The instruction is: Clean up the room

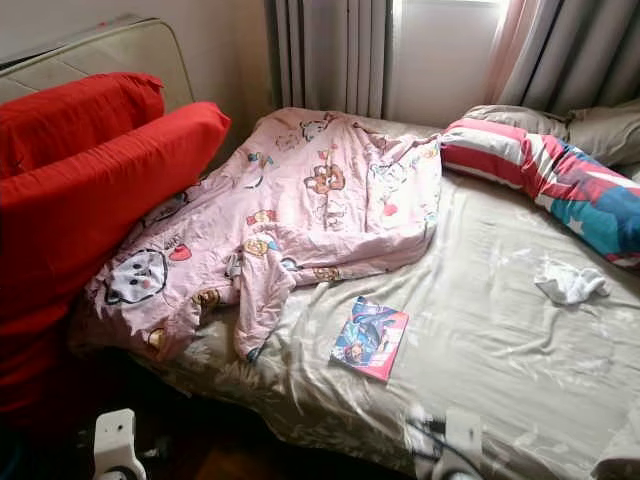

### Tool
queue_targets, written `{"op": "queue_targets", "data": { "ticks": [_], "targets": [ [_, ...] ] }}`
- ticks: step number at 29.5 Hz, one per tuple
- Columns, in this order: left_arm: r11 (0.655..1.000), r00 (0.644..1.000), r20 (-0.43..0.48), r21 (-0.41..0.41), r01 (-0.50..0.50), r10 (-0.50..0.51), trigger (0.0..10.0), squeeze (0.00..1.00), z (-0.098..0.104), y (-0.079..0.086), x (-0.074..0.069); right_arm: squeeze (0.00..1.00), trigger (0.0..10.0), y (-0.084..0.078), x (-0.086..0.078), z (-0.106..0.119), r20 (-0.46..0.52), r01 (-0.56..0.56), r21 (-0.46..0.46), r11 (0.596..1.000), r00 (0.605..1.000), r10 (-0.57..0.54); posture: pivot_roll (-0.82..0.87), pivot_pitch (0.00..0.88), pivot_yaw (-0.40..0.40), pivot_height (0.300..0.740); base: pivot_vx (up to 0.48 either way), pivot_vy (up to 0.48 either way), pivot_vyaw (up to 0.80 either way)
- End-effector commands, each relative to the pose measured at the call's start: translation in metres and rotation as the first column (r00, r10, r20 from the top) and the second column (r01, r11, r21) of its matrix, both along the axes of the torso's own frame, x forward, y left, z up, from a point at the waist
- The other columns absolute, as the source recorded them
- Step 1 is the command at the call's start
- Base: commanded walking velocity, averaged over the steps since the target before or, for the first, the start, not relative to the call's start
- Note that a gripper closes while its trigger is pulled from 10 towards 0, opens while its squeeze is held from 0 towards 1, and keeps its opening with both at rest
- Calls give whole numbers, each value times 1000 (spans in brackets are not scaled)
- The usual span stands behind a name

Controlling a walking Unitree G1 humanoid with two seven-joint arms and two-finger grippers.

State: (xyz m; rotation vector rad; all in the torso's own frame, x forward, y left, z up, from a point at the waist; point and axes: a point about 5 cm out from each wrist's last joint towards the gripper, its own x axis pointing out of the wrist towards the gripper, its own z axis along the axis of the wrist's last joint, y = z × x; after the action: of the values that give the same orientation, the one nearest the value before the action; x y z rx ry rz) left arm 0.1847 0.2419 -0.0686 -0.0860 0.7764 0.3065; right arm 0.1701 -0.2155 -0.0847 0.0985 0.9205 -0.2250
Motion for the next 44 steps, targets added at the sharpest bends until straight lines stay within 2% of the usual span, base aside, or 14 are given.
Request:
{"op": "queue_targets", "data": {
  "ticks": [1, 6, 12, 19, 22, 30, 44],
  "targets": [
    [1000, 999, -31, -8, -10, 10, 10000, 0, -2, 3, -5, 0, 10000, 7, 9, 2, 12, -44, 13, 999, 999, 44, 70, 0, 13, 740, 0, 0, 0],
    [1000, 998, -69, -9, -2, 2, 10000, 0, -6, 6, -13, 0, 10000, 11, 14, 4, 23, -63, -1, 998, 998, 63, 84, 0, 17, 740, 0, 0, 0],
    [1000, 996, -84, -23, -18, 16, 10000, 0, -7, 15, -20, 0, 10000, 19, 14, 3, 13, -73, 12, 997, 997, 73, 91, 0, 18, 740, 0, 0, 800],
    [1000, 996, -92, -12, -7, 6, 10000, 0, -5, 20, -20, 0, 10000, 23, 10, 0, -2, -77, 21, 997, 997, 77, 95, 0, 20, 740, 0, 0, 800],
    [1000, 996, -89, -11, -7, 6, 10000, 0, -3, 23, -17, 0, 10000, 23, 5, -2, -18, -48, 42, 998, 999, 49, 115, 0, 12, 740, 0, 0, 0],
    [1000, 991, -131, -26, -7, 4, 10000, 0, -7, 14, -16, 0, 10000, 21, 0, -4, -36, -33, 51, 998, 999, 35, 114, 0, 9, 740, 0, 0, 0],
    [999, 993, -115, -36, 5, -9, 10000, 0, -7, 9, -14, 0, 10000, 18, 1, -4, -35, -17, 49, 999, 999, 19, 84, 0, 20, 740, 0, 305, 0]
  ]
}}
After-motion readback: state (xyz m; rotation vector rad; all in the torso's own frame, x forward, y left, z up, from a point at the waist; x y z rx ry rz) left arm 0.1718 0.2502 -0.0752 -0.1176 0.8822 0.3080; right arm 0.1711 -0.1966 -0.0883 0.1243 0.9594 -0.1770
